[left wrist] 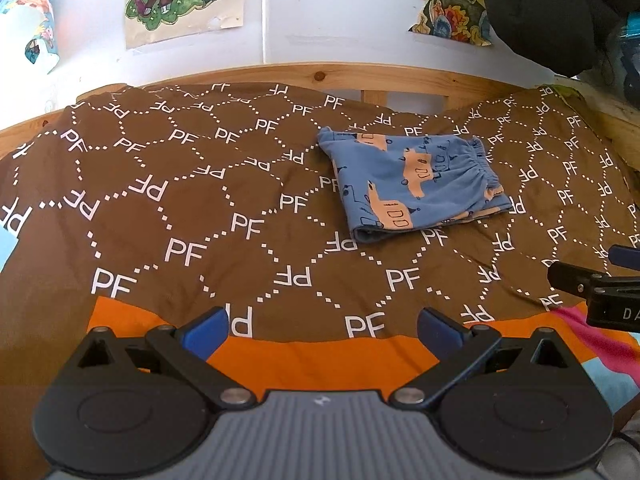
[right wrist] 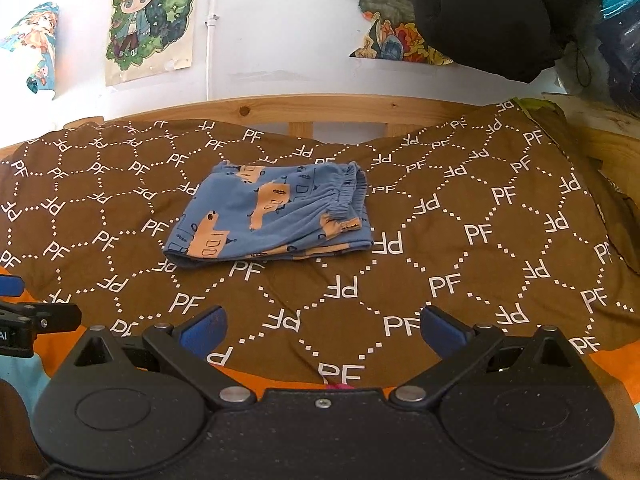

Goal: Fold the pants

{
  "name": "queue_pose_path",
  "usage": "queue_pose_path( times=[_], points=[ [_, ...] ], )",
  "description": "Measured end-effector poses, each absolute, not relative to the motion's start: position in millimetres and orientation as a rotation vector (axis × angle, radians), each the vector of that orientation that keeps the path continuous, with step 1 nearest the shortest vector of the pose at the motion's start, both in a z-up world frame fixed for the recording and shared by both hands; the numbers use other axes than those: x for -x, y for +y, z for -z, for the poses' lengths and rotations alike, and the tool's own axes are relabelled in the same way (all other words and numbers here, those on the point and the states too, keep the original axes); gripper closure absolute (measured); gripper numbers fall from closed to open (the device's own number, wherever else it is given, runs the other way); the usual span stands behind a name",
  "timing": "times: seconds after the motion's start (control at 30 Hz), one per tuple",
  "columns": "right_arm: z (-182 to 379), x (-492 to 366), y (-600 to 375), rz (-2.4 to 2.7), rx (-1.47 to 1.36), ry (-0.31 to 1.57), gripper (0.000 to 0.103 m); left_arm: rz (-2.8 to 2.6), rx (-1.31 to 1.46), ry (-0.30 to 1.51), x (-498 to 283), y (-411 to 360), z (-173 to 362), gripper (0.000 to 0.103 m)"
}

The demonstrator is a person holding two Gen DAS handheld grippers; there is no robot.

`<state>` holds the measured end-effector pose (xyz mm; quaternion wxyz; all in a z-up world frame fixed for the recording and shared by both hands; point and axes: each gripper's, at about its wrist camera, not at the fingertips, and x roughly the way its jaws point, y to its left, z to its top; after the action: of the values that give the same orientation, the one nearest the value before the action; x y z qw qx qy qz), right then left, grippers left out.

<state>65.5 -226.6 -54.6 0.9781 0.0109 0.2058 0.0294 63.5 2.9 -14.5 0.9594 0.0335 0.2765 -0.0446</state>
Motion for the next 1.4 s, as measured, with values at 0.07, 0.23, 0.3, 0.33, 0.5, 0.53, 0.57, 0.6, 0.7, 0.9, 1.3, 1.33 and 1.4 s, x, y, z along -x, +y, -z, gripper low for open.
queue_pose_path(
  times=[0.07, 0.23, 0.3, 0.33, 0.5, 0.53, 0.57, 0.6, 0.7, 0.9, 1.3, 1.33, 1.4],
  points=[
    [54.9, -65.3, -226.9, -0.056, -0.024, 0.416, 0.001, 0.089, -0.066, 0.563, -64.1, 3.4, 14.8, 0.000],
    [55.1, -66.4, -227.5, -0.053, -0.029, 0.422, 0.001, 0.091, -0.065, 0.566, -64.9, 4.0, 15.7, 0.000],
    [55.2, -67.1, -227.5, -0.051, -0.030, 0.426, 0.001, 0.092, -0.067, 0.566, -64.8, 3.9, 15.9, 0.000],
    [55.3, -67.3, -227.7, -0.050, -0.031, 0.428, 0.001, 0.092, -0.068, 0.566, -64.8, 3.8, 16.0, 0.000],
    [55.5, -67.4, -228.1, -0.050, -0.031, 0.429, 0.001, 0.092, -0.066, 0.567, -65.0, 3.6, 15.9, 0.000],
    [55.5, -67.4, -227.9, -0.050, -0.031, 0.429, 0.001, 0.092, -0.066, 0.567, -64.9, 3.6, 15.9, 0.000],
    [55.5, -67.3, -228.0, -0.051, -0.030, 0.430, 0.001, 0.093, -0.066, 0.567, -65.0, 3.7, 16.0, 0.000],
    [55.8, -67.1, -227.4, -0.050, -0.030, 0.429, 0.001, 0.093, -0.067, 0.567, -65.0, 3.7, 16.1, 0.000],
    [55.9, -67.1, -227.5, -0.050, -0.030, 0.430, 0.001, 0.093, -0.067, 0.566, -64.9, 3.5, 16.0, 0.000],
    [55.9, -67.4, -227.8, -0.051, -0.029, 0.429, 0.001, 0.092, -0.067, 0.567, -65.1, 3.1, 16.2, 0.000],
    [55.7, -67.4, -227.7, -0.050, -0.029, 0.430, 0.001, 0.091, -0.066, 0.568, -65.1, 3.0, 16.7, 0.000],
    [55.7, -67.5, -227.7, -0.051, -0.029, 0.429, 0.001, 0.092, -0.066, 0.568, -65.2, 3.1, 16.7, 0.000],
    [55.8, -67.6, -227.8, -0.051, -0.029, 0.430, 0.001, 0.092, -0.067, 0.568, -65.2, 3.1, 16.7, 0.000]
  ],
)
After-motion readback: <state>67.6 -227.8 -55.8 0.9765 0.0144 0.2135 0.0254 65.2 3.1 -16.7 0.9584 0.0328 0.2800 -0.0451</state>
